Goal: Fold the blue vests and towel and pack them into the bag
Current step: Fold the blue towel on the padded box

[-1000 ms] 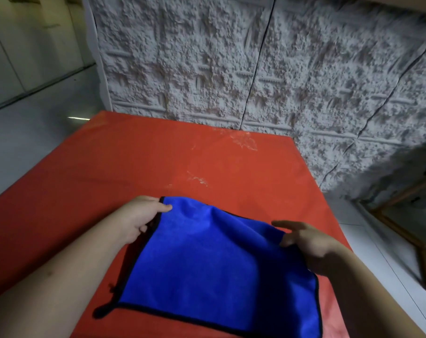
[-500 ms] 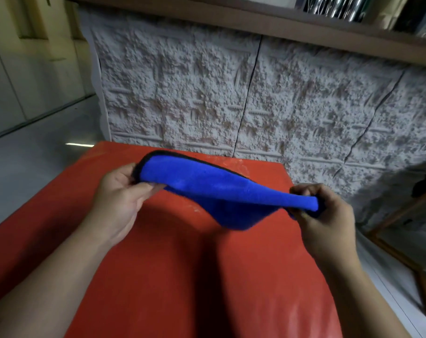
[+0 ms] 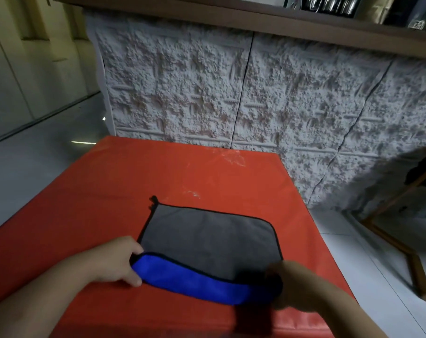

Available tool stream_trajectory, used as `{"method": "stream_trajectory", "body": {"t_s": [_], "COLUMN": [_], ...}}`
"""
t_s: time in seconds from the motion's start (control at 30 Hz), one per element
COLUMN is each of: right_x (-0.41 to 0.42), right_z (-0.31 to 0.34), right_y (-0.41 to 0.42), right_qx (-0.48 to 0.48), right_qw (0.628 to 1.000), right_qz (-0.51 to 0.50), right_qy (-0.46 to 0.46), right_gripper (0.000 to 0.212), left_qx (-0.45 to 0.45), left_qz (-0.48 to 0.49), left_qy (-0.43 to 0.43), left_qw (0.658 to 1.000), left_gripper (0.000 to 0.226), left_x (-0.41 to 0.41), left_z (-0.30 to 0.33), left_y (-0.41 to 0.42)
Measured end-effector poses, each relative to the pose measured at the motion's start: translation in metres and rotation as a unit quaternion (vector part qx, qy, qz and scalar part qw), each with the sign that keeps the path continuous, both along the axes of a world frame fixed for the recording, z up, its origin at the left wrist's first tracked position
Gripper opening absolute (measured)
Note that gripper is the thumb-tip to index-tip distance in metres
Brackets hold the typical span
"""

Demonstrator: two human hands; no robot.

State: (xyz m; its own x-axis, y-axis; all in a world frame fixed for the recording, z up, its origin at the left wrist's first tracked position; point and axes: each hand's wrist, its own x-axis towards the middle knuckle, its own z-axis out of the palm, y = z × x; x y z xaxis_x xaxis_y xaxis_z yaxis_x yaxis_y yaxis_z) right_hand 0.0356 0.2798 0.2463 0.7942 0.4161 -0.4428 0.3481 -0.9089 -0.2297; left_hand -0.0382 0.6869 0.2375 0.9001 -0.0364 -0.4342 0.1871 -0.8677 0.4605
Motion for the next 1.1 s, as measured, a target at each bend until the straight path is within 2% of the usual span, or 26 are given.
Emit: {"method": "stream_trajectory", "body": {"t_s": [0.1, 0.2, 0.27, 0.43, 0.53, 0.6, 0.67, 0.73, 0.8, 0.9, 1.0, 1.1], "right_x": [-0.007, -0.004, 0.002, 0.013, 0.026, 0.036, 0.045, 0.055, 0.068, 0.085, 0.095, 0.101], "right_z": [-0.005, -0.002, 0.004, 0.018, 0.007, -0.001, -0.006, -0.011, -0.017, -0.026, -0.031, -0.037], "right_y": [-0.001, -0.002, -0.009, -0.019, -0.014, -0.007, 0.001, 0.007, 0.011, 0.018, 0.026, 0.032], "right_qx": [-0.033, -0.024, -0.009, 0.057, 0.089, 0.141, 0.179, 0.204, 0.215, 0.240, 0.255, 0.236], "right_qw": [0.999, 0.999, 1.000, 0.993, 0.994, 0.989, 0.978, 0.963, 0.945, 0.915, 0.892, 0.882], "right_qz": [0.007, 0.004, -0.003, -0.031, -0.036, -0.048, -0.068, -0.114, -0.174, -0.253, -0.305, -0.347], "right_qy": [0.036, 0.026, 0.020, 0.095, 0.054, -0.011, -0.079, -0.136, -0.175, -0.206, -0.215, -0.215], "right_gripper": [0.045, 0.027, 0.025, 0.014, 0.009, 0.008, 0.014, 0.018, 0.018, 0.006, 0.006, 0.025], "left_qx": [0.065, 0.090, 0.125, 0.036, -0.022, -0.038, -0.033, -0.052, -0.081, -0.123, -0.129, -0.131], "left_qz": [-0.032, -0.067, -0.095, -0.108, -0.128, -0.111, -0.058, -0.003, 0.040, 0.113, 0.175, 0.242], "left_qy": [-0.016, -0.022, -0.004, 0.074, 0.102, 0.072, 0.002, -0.079, -0.160, -0.250, -0.278, -0.262], "left_qw": [0.997, 0.993, 0.988, 0.991, 0.986, 0.990, 0.998, 0.996, 0.983, 0.954, 0.936, 0.925], "left_gripper": [0.032, 0.021, 0.019, 0.017, 0.015, 0.021, 0.035, 0.034, 0.031, 0.023, 0.023, 0.022], "left_x": [0.003, 0.011, 0.016, 0.015, 0.018, 0.024, 0.033, 0.045, 0.057, 0.078, 0.098, 0.112], "left_z": [0.000, 0.001, 0.008, 0.019, 0.009, 0.003, -0.003, -0.009, -0.014, -0.023, -0.034, -0.046], "left_y": [-0.006, -0.012, -0.005, 0.020, 0.026, 0.028, 0.032, 0.033, 0.031, 0.023, 0.012, 0.007]}}
